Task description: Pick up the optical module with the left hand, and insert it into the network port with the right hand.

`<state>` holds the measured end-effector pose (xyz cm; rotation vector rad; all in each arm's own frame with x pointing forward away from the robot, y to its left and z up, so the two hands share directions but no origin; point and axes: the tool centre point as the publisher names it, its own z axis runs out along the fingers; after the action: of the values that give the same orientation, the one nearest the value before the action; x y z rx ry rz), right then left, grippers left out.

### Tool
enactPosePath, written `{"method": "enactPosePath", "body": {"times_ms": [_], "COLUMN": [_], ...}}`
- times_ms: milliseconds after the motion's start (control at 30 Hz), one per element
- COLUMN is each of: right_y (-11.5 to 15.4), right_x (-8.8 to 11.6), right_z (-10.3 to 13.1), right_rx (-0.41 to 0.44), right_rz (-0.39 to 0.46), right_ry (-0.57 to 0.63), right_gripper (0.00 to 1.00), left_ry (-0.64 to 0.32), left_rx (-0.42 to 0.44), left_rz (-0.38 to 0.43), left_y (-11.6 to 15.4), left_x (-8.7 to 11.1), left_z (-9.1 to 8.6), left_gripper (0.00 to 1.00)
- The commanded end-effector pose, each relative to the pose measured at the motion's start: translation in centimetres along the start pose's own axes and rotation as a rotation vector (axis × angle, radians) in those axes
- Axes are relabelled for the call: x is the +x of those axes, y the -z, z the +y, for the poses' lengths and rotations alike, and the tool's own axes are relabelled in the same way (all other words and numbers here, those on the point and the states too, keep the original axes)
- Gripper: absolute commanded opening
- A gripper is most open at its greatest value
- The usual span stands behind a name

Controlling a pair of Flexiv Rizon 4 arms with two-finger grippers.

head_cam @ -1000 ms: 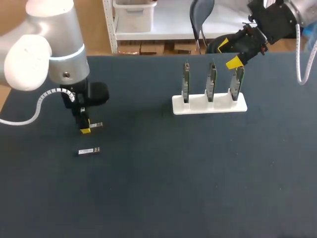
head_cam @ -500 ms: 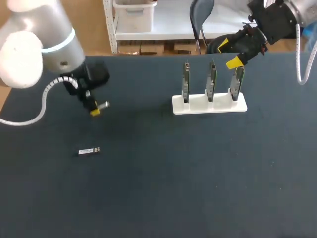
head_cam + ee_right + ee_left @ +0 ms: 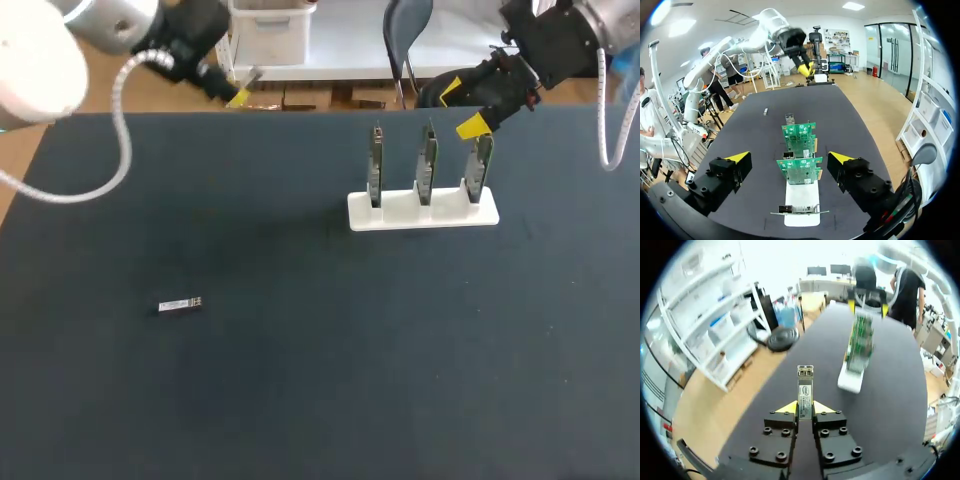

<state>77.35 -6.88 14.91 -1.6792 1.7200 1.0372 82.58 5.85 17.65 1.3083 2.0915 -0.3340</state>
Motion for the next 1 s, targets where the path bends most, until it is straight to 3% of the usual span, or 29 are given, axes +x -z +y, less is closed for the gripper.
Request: {"method": "enactPosePath", "body": {"times_ms": [33, 200, 500, 700, 1000], "right_y": [0.0, 0.0, 0.0, 0.0, 0.0], "right_x": [0.0, 0.0, 0.0, 0.0, 0.0], "right_z": [0.0, 0.0, 0.0, 0.0, 0.0], "right_rx": [0.002, 0.002, 0.002, 0.002, 0.002], "right_rz": [0.000, 0.000, 0.000, 0.000, 0.000], "right_ry": [0.001, 0.001, 0.001, 0.001, 0.001], "right_gripper": [1.00, 1.00, 1.00, 1.00, 1.00], "left_ry": [-0.083, -0.118, -0.133, -0.144, -0.146], "left_rx": [-0.026, 0.046, 0.171, 0.260, 0.360], "left_rz": [-0.388, -0.506, -0.639, -0.721, -0.773], "left_y": [-1.0, -2.1, -4.5, -5.2, -6.9], "left_x": [-5.3, -10.2, -15.5, -17.7, -18.7], "left_z": [-0.6, -1.9, -5.2, -8.0, -11.0], "left_gripper": [0.00, 0.00, 0.00, 0.00, 0.00]}}
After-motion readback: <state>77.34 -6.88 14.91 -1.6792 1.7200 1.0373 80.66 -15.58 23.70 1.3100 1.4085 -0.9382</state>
